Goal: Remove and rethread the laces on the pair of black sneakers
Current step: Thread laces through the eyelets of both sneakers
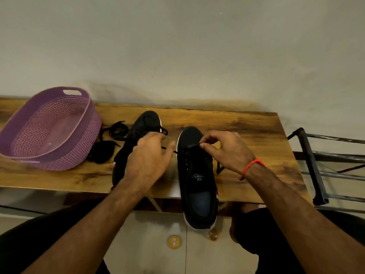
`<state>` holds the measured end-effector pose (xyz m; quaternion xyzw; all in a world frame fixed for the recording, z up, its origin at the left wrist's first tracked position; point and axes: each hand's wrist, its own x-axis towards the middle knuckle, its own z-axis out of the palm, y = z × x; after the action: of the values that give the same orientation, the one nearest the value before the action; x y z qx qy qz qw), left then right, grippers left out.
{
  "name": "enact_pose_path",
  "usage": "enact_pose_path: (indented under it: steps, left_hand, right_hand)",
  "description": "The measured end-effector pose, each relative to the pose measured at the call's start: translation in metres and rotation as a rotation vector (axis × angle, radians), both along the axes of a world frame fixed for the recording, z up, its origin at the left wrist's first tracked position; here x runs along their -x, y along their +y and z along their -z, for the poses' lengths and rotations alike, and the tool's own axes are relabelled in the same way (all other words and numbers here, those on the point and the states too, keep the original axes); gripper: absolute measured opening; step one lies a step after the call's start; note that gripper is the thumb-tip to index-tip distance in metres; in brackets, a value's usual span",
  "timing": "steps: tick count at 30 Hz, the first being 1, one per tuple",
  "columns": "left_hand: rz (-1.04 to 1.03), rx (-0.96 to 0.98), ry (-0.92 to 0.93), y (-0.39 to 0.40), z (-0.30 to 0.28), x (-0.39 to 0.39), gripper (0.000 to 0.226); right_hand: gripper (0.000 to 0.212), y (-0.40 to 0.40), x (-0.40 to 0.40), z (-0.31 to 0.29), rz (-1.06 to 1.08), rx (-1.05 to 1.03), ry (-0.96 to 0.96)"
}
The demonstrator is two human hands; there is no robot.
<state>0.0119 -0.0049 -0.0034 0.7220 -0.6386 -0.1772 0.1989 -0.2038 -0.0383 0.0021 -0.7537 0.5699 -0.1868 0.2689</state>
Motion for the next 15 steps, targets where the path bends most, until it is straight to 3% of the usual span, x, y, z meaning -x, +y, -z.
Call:
enact_pose_path:
  steps: [4,7,10,15]
  left_hand:
    - [0.051,-0.123,0.063,0.009,0.014,0.022,0.069]
    - [0.059,-0.104,0.034,0.011,0.014,0.030,0.073]
    - [0.042,-0.129,0.042,0.009,0.007,0.027,0.054]
    - [0.025,-0.296,0.264,0.009,-0.006,0.023,0.025]
  right_hand:
    - [0.008,0.003,-0.007,0.010,-0.097,0.007,0.066]
    - [0.010,0.002,-0.010,0.012,-0.100,0.008,0.093]
    - [0.013,0.001,-0.012,0.013,-0.107,0.002,0.121]
    - [0.008,0.001,-0.017,0.015,-0.103,0.011,0.126]
